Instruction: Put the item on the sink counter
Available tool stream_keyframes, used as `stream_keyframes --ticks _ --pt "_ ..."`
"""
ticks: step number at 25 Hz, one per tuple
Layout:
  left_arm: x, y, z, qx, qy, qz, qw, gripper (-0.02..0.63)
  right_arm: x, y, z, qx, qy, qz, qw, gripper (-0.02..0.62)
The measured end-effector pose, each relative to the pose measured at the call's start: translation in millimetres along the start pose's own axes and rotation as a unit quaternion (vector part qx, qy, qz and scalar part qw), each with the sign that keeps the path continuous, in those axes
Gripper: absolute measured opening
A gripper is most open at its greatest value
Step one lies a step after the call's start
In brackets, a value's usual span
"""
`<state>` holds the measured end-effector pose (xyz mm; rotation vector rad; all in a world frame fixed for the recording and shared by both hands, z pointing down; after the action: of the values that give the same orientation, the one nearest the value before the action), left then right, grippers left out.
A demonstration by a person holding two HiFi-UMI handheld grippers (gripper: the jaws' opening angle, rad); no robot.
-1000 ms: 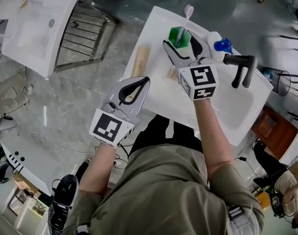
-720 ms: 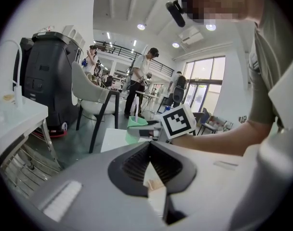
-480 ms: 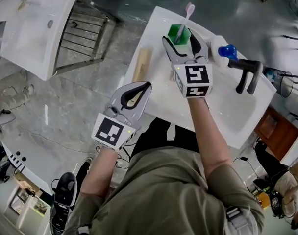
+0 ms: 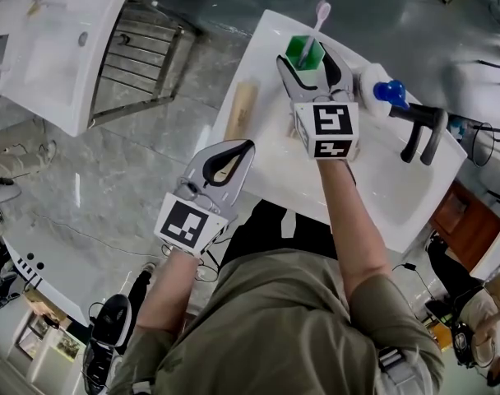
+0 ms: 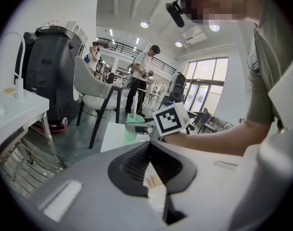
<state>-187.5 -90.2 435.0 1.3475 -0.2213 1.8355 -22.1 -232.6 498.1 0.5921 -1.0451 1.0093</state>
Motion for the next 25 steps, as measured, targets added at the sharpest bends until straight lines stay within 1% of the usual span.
stream_keyframes --ticks 4,11,14,17,21,25 --pt "0.9 1.3 0.4 -0.003 0.001 -0.003 1.0 0.006 4.1 -0.4 2.8 0.002 0.005 -0.004 1.0 0.313" --pt "3.3 2.6 2.2 -0.003 0.003 -0.004 1.0 0.006 3.6 -1.7 4.9 0.001 -0.003 -0.007 1.0 0.313" --pt "6.3 4.3 0.9 -0.004 0.006 0.004 1.0 0.006 3.9 -1.6 4.4 0.004 -0.003 -0.003 1.0 0.313" --pt "2.9 3.7 0.7 -0.003 0.002 -0.006 1.0 0.006 4.1 -1.4 4.1 0.004 -0.003 0.002 1.0 0.313" --pt "1.1 4.1 -0.7 -0.003 -0.002 -0.005 1.0 0.006 4.9 0.1 5.6 -0.005 -0.001 0.006 1.0 0.313" --pt "0.7 4.5 -3.1 -0.003 -0.002 -0.004 1.0 0.006 3.9 1.6 5.8 -0.004 -0.001 0.008 1.0 0.313"
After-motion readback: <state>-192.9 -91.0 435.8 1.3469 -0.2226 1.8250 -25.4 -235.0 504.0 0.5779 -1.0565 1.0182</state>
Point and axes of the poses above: the fingertips, and each gripper's own axes: z forward along the fingers, y to its left, x out of its underside, the point moved 8 cm from there along -z, backward along the fingers
